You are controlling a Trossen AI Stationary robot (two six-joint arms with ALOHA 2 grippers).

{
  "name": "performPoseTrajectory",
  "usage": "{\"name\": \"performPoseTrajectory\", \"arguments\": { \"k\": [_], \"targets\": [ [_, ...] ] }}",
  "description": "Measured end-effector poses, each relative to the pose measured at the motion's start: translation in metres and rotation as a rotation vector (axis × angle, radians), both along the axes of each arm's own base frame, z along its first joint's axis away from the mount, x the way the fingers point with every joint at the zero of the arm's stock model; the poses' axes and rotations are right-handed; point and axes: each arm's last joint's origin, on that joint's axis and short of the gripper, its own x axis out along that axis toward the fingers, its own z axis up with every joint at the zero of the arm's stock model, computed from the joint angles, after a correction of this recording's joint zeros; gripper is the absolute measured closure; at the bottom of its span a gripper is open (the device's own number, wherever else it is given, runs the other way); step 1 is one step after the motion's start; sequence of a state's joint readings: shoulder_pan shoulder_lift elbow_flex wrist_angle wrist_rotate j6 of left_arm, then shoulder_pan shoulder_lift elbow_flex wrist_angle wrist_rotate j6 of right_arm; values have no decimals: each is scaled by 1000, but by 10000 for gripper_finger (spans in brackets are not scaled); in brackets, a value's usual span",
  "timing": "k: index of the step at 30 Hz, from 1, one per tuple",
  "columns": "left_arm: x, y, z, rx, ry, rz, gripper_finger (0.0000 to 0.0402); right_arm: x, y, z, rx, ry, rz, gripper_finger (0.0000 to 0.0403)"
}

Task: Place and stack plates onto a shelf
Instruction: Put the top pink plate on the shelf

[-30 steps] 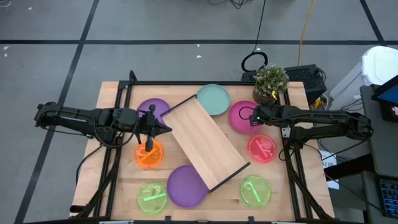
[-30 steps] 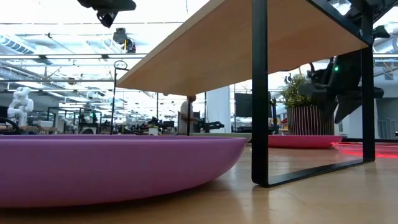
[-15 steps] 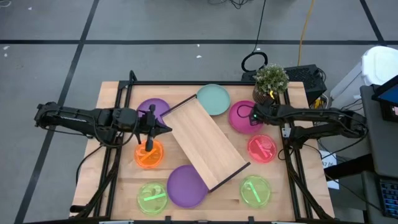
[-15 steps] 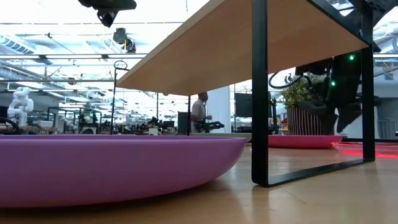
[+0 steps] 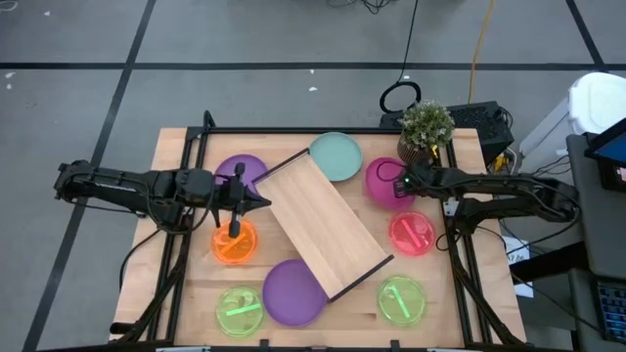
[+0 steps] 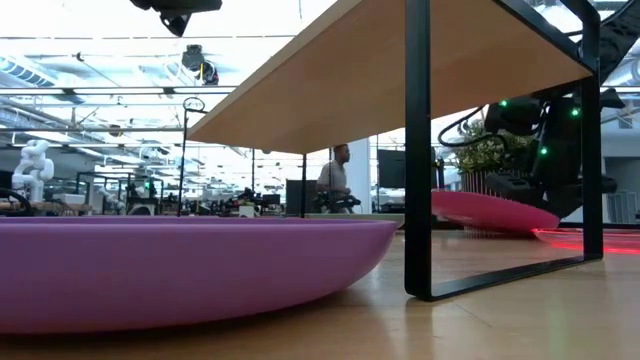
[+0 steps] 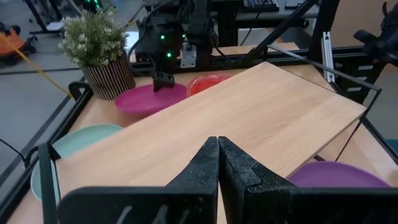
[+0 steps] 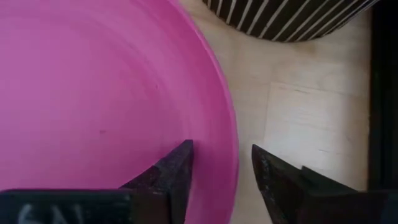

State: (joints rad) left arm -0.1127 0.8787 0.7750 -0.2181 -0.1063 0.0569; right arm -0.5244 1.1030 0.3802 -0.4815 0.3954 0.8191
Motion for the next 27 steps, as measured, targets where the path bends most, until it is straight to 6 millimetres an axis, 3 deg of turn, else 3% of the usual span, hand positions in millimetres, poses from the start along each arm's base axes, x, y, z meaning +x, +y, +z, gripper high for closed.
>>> {"name": "performPoseTrajectory", "arguments": {
  "k": [11,27],
  "targets": [
    [1,0,4,12,-41,-5,400,1,-1,1,-14,-10,28,393],
    [1,0,3,11,-33,-5,400,-2,5,29,-90,-243,137,402]
  ]
}}
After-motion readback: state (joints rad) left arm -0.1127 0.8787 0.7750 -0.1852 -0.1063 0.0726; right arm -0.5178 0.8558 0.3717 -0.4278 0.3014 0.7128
